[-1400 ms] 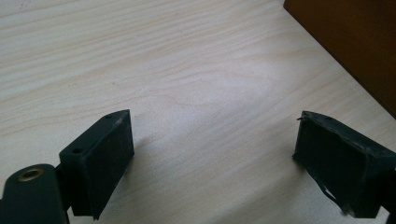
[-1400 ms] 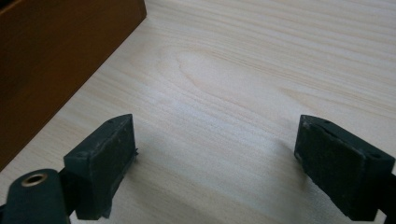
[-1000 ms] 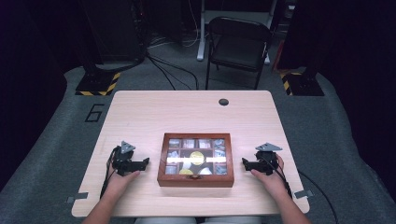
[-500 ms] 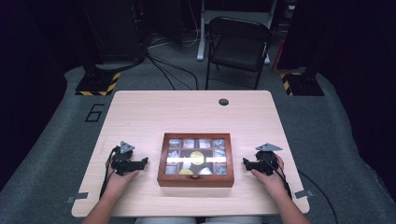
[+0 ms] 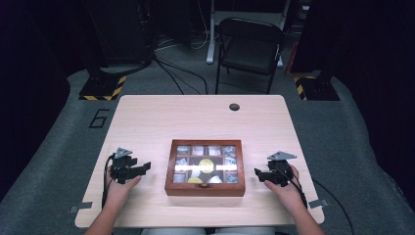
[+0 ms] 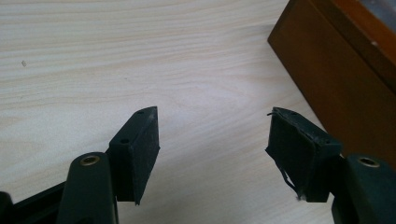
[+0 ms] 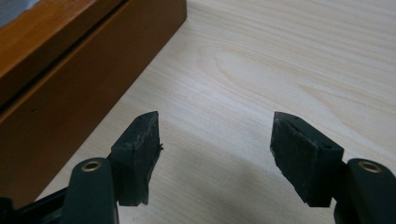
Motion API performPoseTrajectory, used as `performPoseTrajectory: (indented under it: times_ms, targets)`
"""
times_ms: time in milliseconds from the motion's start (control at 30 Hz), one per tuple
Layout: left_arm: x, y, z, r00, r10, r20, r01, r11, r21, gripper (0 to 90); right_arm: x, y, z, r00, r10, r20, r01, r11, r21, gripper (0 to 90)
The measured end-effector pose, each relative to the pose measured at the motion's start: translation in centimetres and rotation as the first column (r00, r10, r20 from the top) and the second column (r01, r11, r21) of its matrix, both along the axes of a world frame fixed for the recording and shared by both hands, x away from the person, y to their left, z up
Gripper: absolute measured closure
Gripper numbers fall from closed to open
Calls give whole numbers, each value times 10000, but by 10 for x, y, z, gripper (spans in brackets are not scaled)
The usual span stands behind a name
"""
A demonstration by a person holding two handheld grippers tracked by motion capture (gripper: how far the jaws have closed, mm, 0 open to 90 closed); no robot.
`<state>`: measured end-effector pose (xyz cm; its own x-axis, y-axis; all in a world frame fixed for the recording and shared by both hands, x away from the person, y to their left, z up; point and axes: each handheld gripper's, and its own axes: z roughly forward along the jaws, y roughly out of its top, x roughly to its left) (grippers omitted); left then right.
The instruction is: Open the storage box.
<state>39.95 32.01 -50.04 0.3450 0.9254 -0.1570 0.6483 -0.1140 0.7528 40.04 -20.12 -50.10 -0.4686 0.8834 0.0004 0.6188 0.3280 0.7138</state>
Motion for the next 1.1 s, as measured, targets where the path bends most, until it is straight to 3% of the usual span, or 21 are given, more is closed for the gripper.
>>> performPoseTrajectory:
  times_ms: [133,233,333,567,1100]
  targets:
    - [-5,-6,6,9988,-426,231,419,9987,287,251,-4,2,6,9997,61,235,-60,10000,-41,328]
    - [-7,-9,7,9975,-659,255,654,9976,215,204,-6,2,9,9994,41,331,-41,10000,-25,328]
    - [-11,-14,11,9938,-1053,345,1056,9944,-59,204,-8,2,11,9995,136,298,-136,9999,13,329]
    - [-18,-23,16,9889,-1418,452,1416,9899,77,214,-16,3,18,9992,196,341,-207,9993,309,334]
    - [-40,-22,26,9877,-1335,817,1364,9902,-302,346,-36,10,30,9975,395,580,-402,9991,107,352]
